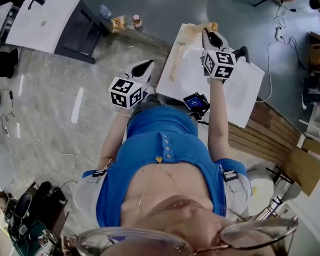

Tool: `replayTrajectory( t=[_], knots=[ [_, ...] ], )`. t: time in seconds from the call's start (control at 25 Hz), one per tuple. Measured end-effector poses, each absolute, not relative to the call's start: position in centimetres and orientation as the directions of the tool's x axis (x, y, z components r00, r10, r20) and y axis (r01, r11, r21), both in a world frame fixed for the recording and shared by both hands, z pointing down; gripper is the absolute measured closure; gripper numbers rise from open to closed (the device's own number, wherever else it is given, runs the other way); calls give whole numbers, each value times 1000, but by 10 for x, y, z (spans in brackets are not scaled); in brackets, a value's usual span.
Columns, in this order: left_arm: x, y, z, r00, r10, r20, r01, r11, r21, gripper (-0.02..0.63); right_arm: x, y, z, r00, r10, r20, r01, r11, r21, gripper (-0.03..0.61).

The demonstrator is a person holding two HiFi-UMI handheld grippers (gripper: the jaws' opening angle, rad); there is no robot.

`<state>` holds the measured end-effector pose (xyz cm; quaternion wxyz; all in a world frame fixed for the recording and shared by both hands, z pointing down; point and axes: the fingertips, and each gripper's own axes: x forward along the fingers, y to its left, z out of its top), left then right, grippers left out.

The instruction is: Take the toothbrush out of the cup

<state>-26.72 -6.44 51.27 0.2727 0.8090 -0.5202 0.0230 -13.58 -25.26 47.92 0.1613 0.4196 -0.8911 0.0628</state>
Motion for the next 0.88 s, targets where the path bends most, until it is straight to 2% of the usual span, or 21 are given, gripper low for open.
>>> replayTrajectory(
  t=[0.88],
  knots=[
    [-220,-80,517,602,-731,320,-781,-456,427,612,-92,-207,459,-593,-736,327,-790,610,-60,541]
  ],
)
